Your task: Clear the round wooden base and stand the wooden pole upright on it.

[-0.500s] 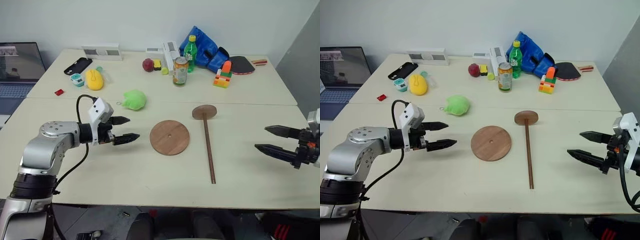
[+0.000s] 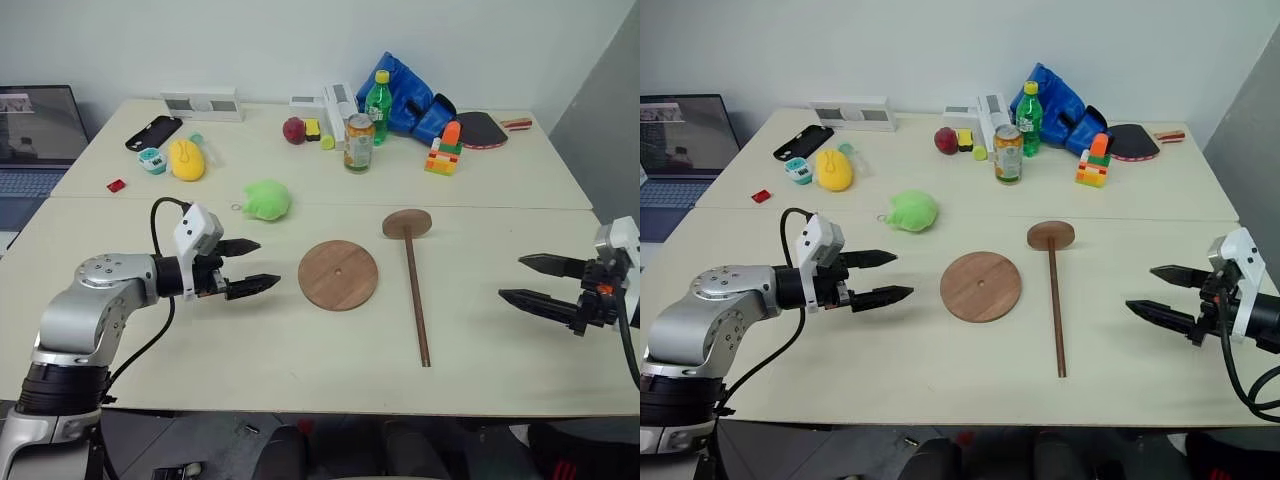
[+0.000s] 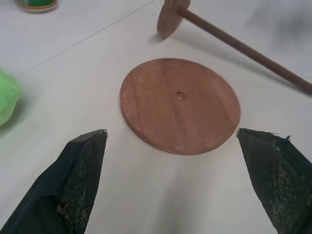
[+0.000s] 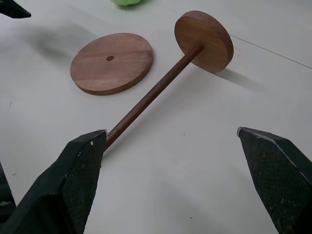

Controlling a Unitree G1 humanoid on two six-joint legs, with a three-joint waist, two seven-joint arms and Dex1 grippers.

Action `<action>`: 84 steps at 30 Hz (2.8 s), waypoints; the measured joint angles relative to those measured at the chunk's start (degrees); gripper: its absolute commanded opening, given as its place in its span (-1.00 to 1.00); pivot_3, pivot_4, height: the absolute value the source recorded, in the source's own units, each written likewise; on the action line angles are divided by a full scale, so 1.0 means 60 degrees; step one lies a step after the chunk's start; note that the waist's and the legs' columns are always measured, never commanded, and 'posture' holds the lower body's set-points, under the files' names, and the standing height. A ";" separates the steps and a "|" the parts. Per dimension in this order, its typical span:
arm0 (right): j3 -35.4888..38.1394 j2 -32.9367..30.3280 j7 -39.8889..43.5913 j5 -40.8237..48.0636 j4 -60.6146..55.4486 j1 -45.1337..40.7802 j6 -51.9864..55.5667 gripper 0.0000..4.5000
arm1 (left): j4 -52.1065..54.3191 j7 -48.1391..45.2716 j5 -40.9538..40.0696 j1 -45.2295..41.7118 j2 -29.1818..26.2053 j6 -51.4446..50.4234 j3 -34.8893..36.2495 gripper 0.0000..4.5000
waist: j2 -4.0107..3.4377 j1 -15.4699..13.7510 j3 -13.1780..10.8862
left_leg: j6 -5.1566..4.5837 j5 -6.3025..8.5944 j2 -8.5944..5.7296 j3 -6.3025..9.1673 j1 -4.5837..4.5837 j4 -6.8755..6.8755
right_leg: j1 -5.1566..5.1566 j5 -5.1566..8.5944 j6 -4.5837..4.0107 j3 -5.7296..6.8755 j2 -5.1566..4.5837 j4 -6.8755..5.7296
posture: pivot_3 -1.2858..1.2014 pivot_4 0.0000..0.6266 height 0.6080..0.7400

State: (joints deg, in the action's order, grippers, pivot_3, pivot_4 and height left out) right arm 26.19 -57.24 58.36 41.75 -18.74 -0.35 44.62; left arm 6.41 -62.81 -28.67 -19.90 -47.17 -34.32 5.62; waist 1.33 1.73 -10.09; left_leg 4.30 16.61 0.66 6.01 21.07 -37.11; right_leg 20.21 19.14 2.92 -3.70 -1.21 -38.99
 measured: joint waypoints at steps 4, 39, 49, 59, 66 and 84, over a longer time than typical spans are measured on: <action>-0.0133 0.0125 -0.0159 -0.0057 0.0163 -0.0178 -0.0065 1.00 | 0.0018 -0.0085 -0.0241 0.0001 -0.0085 -0.0246 0.0143 0.98 | 0.0000 0.0003 0.0000 | 0.0000 0.0000 -0.0001 0.0001 0.0001 0.0000 | 0.0001 0.0000 0.0000 0.0001 0.0000 0.0000 | 0.03 -0.52 1.00; -0.2946 0.1562 -0.2653 0.1473 0.1886 -0.4526 0.5002 1.00 | 0.1076 -0.2172 -0.1473 -0.1311 -0.0432 -0.1027 -0.1488 0.98 | -0.0014 0.0054 -0.0017 | -0.0001 0.0000 0.0001 0.0000 0.0009 0.0005 | 0.0016 0.0000 -0.0002 -0.0001 0.0008 0.0001 | 0.03 -0.52 1.00; -0.4686 0.2526 -0.1692 0.0271 0.5003 -0.6256 0.4422 1.00 | 0.1063 -0.2144 -0.1379 -0.1107 -0.0434 -0.0872 -0.1520 0.98 | -0.0018 0.0112 -0.0019 | -0.0008 0.0004 -0.0006 0.0017 0.0250 -0.0141 | 0.0225 -0.0002 -0.0002 0.0015 0.0006 -0.0088 | 0.03 -0.52 1.00; -0.5815 0.3474 -0.0217 -0.1176 0.7430 -0.7539 0.3114 1.00 | 0.1225 -0.1957 -0.1389 -0.0802 -0.0448 -0.0872 -0.1363 0.98 | -0.0022 0.0220 -0.0022 | -0.0011 0.0004 -0.0009 0.0024 0.0242 -0.0154 | 0.0229 -0.0002 -0.0002 0.0017 0.0007 -0.0129 | 0.03 -0.52 1.00; -0.5828 0.3863 0.0361 -0.1614 0.8129 -0.7855 0.2791 1.00 | 0.1267 -0.1920 -0.1397 -0.0655 -0.0467 -0.0872 -0.1249 0.98 | -0.0023 0.0287 -0.0022 | -0.0011 0.0004 -0.0007 0.0024 0.0240 -0.0157 | 0.0237 -0.0002 -0.0002 0.0015 0.0009 -0.0151 | 0.03 -0.52 1.00; -0.5781 0.4442 0.0999 -0.2164 0.9028 -0.8254 0.2808 0.08 | 0.1292 -0.1886 -0.1402 -0.0571 -0.0540 -0.0875 -0.1237 1.00 | -0.0025 0.0349 -0.0023 | -0.0011 0.0003 -0.0007 0.0020 0.0241 -0.0159 | 0.0247 -0.0002 -0.0003 0.0011 0.0010 -0.0161 | 0.03 -0.52 1.00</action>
State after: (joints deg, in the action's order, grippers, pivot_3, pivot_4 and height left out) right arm -8.50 -30.59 64.35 28.76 35.43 -49.88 61.46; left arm 14.16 -74.13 -37.08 -23.33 -50.41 -39.57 -1.80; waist 1.18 3.82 -10.22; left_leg 4.24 16.63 0.62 6.14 22.52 -38.06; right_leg 21.69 19.12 2.90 -3.64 -1.15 -39.95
